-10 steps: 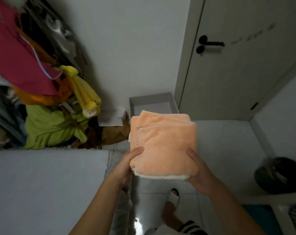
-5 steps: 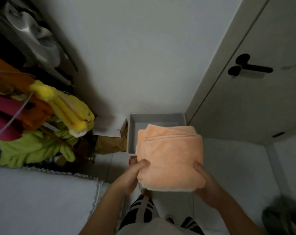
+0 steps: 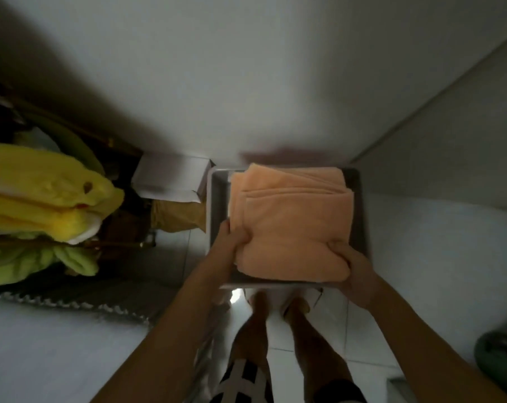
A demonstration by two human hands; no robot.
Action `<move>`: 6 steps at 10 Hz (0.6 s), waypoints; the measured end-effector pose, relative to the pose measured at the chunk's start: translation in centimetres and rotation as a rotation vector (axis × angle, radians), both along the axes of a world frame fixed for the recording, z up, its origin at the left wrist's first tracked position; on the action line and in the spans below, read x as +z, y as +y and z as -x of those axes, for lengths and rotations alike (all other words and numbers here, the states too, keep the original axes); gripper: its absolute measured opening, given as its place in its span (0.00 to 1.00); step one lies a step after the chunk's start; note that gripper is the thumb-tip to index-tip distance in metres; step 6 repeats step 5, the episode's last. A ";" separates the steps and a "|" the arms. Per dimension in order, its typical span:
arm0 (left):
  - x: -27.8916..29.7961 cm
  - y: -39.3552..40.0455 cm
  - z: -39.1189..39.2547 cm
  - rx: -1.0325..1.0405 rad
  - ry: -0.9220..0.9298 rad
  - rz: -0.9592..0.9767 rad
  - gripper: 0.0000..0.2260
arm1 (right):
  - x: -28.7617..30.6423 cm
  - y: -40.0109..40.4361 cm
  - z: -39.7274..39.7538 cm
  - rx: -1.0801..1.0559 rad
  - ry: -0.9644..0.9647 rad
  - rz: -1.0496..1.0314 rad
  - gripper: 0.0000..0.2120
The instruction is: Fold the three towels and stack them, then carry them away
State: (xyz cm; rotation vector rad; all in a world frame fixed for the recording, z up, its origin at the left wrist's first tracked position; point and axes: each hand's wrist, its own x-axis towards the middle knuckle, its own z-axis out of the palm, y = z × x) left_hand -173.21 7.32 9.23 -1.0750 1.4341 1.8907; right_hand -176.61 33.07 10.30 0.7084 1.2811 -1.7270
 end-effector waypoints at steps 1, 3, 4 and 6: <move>-5.6 -0.2 1.6 -0.033 -0.012 0.026 0.44 | -5.4 0.0 1.6 0.058 -0.053 -0.020 0.27; -10.2 1.2 1.3 -0.078 -0.139 0.227 0.40 | -12.2 -1.0 2.1 0.194 -0.086 -0.360 0.33; -8.4 1.5 2.1 -0.090 -0.098 0.417 0.40 | -11.1 -2.0 3.1 0.208 -0.041 -0.459 0.35; -6.1 1.9 2.0 -0.117 -0.109 0.567 0.36 | -8.4 -1.9 3.0 0.270 0.051 -0.592 0.33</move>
